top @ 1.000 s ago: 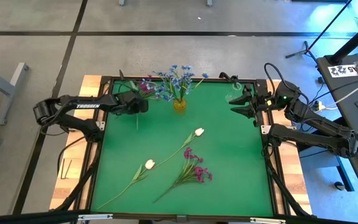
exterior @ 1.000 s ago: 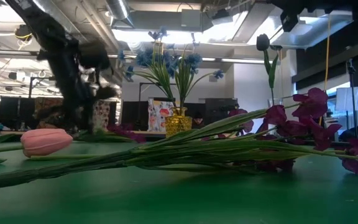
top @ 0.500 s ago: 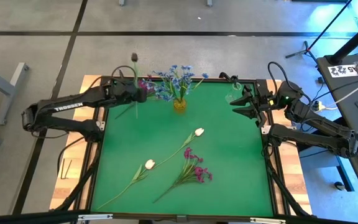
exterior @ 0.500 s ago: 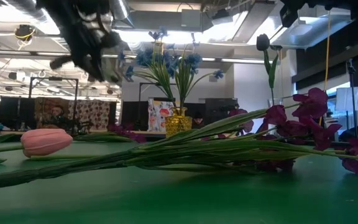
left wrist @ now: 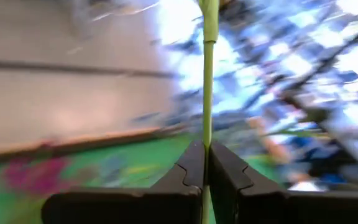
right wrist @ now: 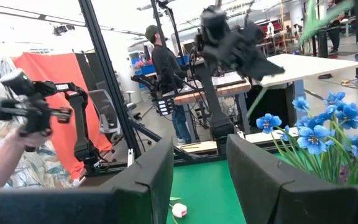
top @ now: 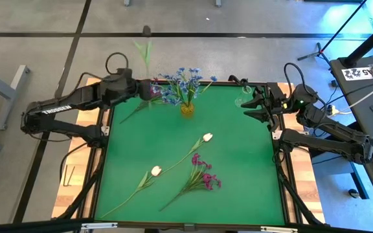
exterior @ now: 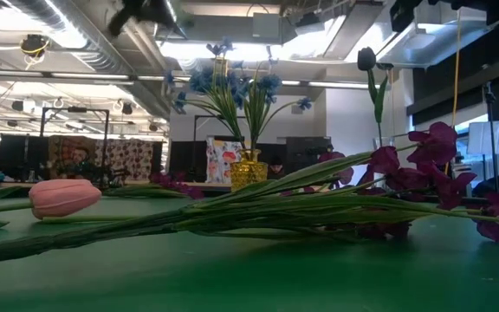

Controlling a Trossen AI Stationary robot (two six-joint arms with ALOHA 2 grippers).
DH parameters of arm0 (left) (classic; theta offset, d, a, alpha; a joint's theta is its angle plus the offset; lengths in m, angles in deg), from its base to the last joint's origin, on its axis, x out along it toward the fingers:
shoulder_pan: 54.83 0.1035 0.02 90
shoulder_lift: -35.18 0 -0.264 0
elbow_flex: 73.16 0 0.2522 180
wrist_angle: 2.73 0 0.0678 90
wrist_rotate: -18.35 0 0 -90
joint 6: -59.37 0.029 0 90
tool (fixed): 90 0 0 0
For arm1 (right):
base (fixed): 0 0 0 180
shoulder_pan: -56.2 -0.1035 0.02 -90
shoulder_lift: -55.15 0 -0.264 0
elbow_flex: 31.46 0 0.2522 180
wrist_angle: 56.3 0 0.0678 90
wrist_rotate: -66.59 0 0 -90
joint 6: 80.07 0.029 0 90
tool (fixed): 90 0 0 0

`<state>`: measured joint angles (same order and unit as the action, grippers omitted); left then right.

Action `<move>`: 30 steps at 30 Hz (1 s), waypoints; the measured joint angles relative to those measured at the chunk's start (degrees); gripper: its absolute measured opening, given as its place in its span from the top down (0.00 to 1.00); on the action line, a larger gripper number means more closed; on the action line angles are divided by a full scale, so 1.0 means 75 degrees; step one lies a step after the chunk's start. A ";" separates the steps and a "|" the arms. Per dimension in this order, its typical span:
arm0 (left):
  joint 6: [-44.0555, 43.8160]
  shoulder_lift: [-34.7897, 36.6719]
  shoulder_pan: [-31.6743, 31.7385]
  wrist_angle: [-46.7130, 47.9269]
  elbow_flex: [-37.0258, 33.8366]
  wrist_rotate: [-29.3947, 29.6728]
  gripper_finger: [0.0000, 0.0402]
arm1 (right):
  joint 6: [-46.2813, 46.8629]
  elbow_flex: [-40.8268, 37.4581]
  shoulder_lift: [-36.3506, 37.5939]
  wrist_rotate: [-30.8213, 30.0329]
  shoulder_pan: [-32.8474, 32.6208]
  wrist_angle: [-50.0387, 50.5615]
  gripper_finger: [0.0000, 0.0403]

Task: Sort flowers into vase by color
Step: Put the black flower into the transparent vase

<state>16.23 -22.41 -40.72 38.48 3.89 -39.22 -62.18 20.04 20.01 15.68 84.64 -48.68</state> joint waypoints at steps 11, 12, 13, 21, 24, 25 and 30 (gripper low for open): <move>0.2035 -0.0748 -0.1344 -0.3520 0.0012 -0.0263 0.99 | 0.0420 0.0000 -0.0370 -0.0284 -0.0311 -0.0974 0.63; 0.2112 -0.0901 -0.1388 -0.3749 0.0012 -0.0385 0.99 | 0.0361 0.0000 -0.0464 -0.0405 -0.0472 -0.1080 0.63; 0.2194 -0.1059 -0.1425 -0.3989 0.0012 -0.0550 0.99 | 0.0274 0.0000 -0.0577 -0.0533 -0.0654 -0.1218 0.63; 0.2625 -0.2219 -0.1631 -0.6182 0.0003 -0.2037 0.99 | -0.0541 -0.0003 -0.1624 -0.1210 -0.1855 -0.2376 0.63; 0.2709 -0.2501 -0.1701 -0.6708 0.0003 -0.2317 0.99 | -0.0664 0.0003 -0.1915 -0.1475 -0.2067 -0.2898 0.63; 0.2744 -0.2592 -0.1718 -0.6809 0.0003 -0.2350 0.99 | -0.0652 0.0003 -0.2031 -0.1667 -0.2124 -0.3042 0.63; 0.2861 -0.3094 -0.1847 -0.7261 0.0003 -0.2361 0.98 | -0.0584 0.0107 -0.2582 -0.2302 -0.2311 -0.3216 0.63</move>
<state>37.69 -45.61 -54.58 -15.97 3.91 -56.93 -66.56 20.84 0.64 -1.58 67.31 -72.79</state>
